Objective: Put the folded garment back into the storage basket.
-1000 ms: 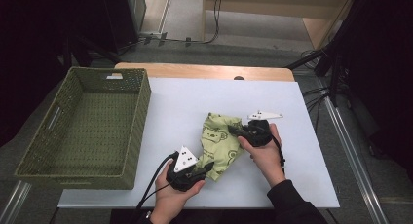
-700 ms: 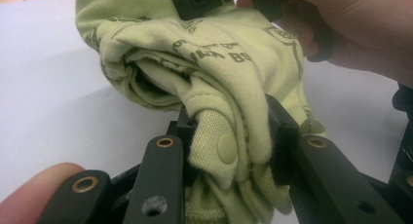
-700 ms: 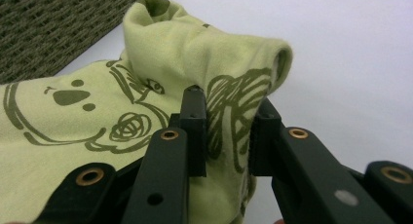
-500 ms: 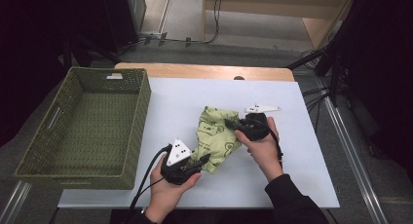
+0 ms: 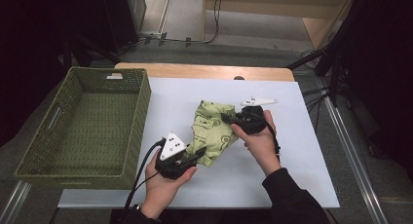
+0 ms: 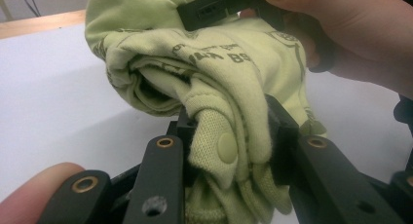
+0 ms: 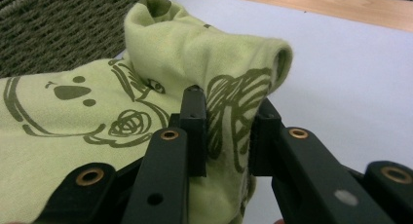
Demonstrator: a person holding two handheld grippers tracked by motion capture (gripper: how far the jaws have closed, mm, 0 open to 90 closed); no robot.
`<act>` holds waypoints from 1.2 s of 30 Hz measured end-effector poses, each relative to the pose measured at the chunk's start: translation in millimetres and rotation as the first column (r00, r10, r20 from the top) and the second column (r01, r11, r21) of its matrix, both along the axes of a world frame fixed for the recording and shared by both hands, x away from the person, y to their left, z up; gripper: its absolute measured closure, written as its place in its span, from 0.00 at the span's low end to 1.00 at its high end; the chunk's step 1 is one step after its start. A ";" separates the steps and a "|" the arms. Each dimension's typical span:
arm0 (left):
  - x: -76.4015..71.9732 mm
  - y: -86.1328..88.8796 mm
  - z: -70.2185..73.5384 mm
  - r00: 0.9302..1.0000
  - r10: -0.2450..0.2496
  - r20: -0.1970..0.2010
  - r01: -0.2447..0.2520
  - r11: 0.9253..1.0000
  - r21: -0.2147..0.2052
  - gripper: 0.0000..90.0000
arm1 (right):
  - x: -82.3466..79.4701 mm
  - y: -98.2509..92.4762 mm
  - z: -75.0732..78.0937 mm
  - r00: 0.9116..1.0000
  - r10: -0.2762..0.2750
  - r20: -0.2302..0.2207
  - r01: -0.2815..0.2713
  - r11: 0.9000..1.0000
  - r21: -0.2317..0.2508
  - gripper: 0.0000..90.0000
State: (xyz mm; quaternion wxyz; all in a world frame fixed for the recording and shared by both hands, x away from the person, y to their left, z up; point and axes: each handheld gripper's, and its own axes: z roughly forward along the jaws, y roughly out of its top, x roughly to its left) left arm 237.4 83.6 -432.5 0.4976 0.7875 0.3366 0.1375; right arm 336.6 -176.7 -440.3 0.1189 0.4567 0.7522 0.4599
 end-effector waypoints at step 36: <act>7.0 45.2 49.1 0.994 0.100 0.051 -0.099 0.995 -0.020 0.73 | 24.4 54.7 42.5 0.996 0.082 0.045 -0.083 0.997 0.006 0.80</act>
